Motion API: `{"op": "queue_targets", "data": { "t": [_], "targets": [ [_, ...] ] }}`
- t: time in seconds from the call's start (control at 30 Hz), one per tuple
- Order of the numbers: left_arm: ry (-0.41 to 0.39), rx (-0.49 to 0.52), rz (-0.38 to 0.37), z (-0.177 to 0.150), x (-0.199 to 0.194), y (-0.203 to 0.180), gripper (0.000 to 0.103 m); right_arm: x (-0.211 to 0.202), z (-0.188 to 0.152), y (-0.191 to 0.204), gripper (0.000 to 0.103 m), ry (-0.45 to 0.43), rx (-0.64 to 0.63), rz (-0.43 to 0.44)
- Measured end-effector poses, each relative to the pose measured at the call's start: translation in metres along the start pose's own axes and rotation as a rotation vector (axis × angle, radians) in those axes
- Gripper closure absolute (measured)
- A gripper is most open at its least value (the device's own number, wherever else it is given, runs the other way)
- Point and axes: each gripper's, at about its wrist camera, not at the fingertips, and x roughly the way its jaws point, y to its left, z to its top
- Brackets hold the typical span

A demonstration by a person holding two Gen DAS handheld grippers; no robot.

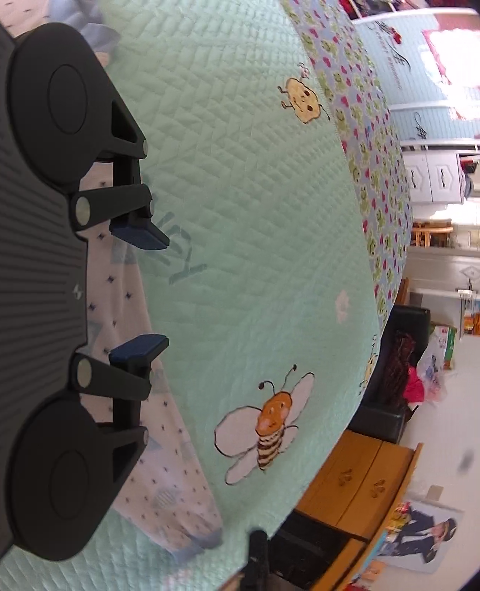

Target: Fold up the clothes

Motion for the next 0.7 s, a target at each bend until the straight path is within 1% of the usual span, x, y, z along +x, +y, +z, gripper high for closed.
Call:
{"op": "queue_targets", "data": {
  "t": [0.07,0.1,0.13,0.17,0.23,0.3,0.33,0.37,0.43,0.47,0.5,0.53,0.57,0.63,0.67,0.7],
  "targets": [
    [0.002,-0.030,-0.022,-0.004,-0.009,-0.009,0.049,0.025,0.009,0.025,0.064,0.080,-0.029,0.248],
    [0.003,-0.045,-0.033,-0.007,-0.014,-0.013,0.049,0.040,0.013,0.039,0.064,0.123,-0.055,0.344],
    [0.004,-0.040,-0.043,-0.011,-0.019,-0.021,0.049,0.056,0.016,0.054,0.064,0.161,-0.105,0.414],
    [0.007,-0.023,-0.046,-0.016,-0.024,-0.029,0.049,0.071,0.018,0.068,0.064,0.184,-0.172,0.445],
    [0.010,0.007,-0.044,-0.026,-0.031,-0.045,0.049,0.099,0.021,0.089,0.065,0.241,-0.272,0.488],
    [0.017,0.002,-0.058,-0.034,-0.034,-0.053,0.049,0.125,0.024,0.105,0.065,0.310,-0.344,0.524],
    [0.022,-0.007,-0.073,-0.037,-0.034,-0.054,0.048,0.134,0.024,0.109,0.067,0.360,-0.362,0.557],
    [0.024,-0.017,-0.078,-0.039,-0.033,-0.054,0.048,0.142,0.023,0.114,0.067,0.395,-0.392,0.570],
    [0.033,-0.026,-0.074,-0.043,-0.030,-0.055,0.048,0.146,0.023,0.120,0.068,0.423,-0.439,0.589],
    [0.041,-0.025,-0.067,-0.044,-0.027,-0.055,0.048,0.145,0.024,0.122,0.072,0.440,-0.448,0.599],
    [0.047,-0.024,-0.059,-0.045,-0.025,-0.055,0.048,0.145,0.024,0.123,0.089,0.458,-0.458,0.611],
    [0.048,-0.035,-0.047,-0.046,-0.024,-0.053,0.048,0.143,0.024,0.125,0.100,0.481,-0.474,0.628],
    [0.051,-0.056,-0.047,-0.047,-0.022,-0.050,0.048,0.142,0.020,0.127,0.103,0.498,-0.500,0.630],
    [0.059,-0.102,-0.057,-0.047,-0.021,-0.044,0.048,0.140,0.019,0.130,0.103,0.498,-0.517,0.615],
    [0.061,-0.112,-0.056,-0.047,-0.021,-0.042,0.048,0.139,0.020,0.131,0.103,0.494,-0.516,0.605],
    [0.061,-0.110,-0.058,-0.048,-0.021,-0.042,0.048,0.138,0.022,0.133,0.103,0.472,-0.518,0.585]
  ]
}}
